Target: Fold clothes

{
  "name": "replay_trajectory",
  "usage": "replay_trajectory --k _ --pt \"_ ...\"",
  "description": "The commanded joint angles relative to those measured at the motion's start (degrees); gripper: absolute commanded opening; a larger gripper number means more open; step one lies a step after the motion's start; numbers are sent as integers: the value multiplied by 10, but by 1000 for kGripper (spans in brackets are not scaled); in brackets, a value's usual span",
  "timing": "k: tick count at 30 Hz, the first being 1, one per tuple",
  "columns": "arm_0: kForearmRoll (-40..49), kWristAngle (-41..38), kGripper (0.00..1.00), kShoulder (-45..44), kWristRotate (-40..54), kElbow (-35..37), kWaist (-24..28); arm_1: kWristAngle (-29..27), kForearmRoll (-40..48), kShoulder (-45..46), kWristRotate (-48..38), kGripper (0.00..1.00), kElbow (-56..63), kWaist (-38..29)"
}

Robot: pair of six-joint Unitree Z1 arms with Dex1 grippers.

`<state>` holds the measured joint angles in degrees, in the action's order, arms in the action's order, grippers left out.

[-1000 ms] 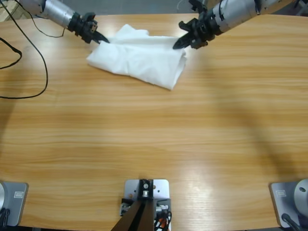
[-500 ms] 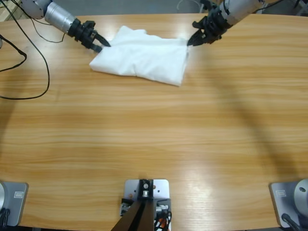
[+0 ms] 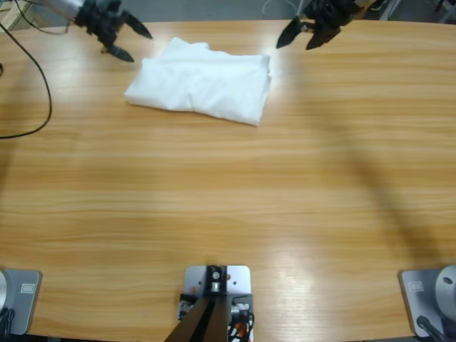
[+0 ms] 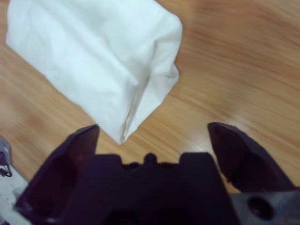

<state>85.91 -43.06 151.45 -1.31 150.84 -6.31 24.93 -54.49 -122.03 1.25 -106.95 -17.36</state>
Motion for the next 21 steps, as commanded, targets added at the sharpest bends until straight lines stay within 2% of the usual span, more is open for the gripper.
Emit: replay_trajectory --k 1,4,7,10,14,15,17,19,21 --pt "93 49 996 -121 34 112 -11 12 42 105 -2 1000 159 -56" --pt "91 90 996 -168 52 4 -40 17 128 174 -37 1000 300 -78" --pt "60 110 996 -215 73 -150 -69 18 185 221 -61 1000 403 -93" --pt "-35 110 996 -272 74 -324 -69 20 213 244 -70 1000 455 -96" --pt "-218 117 996 -349 53 -589 -53 21 216 247 -70 1000 463 -96" --pt "-244 128 995 -359 48 -619 -55 23 217 244 -70 1000 461 -96" --pt "-267 162 987 -372 35 -630 -70 28 218 232 -69 1000 457 -96" --pt "-273 239 991 -365 10 -604 -110 34 222 220 -69 1000 454 -96" --pt "-272 340 993 -352 -16 -565 -171 39 223 209 -69 1000 451 -96"
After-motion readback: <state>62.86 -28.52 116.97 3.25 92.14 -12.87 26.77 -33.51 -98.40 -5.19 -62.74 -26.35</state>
